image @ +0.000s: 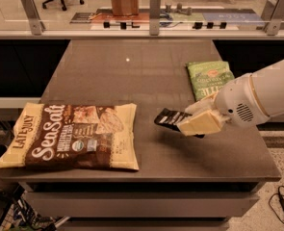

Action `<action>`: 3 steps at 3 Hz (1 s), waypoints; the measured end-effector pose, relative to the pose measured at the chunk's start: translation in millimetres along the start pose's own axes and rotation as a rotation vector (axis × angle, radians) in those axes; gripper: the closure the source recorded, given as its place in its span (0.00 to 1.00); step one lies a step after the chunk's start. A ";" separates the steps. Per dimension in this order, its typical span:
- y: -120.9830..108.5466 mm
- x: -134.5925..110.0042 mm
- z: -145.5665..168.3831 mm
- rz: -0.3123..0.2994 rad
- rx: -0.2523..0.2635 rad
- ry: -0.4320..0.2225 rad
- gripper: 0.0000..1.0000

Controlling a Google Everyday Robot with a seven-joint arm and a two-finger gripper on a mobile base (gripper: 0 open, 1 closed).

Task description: Move rxbar chocolate near brown chip bag

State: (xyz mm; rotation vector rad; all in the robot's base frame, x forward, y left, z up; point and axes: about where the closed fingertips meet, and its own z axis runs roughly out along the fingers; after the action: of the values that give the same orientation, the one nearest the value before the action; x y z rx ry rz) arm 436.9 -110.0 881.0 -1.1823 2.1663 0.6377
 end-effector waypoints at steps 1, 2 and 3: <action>1.6 -1.2 0.0 -0.004 0.000 0.001 0.36; 3.1 -2.4 0.0 -0.007 0.001 0.002 0.13; 4.7 -3.6 0.0 -0.011 0.001 0.004 0.00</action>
Offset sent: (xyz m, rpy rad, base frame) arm -0.0007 0.0011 0.0008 -0.0017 -0.0016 0.0019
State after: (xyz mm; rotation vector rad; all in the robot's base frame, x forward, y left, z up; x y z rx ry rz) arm 434.4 -105.6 884.1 -1.1947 2.1614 0.6302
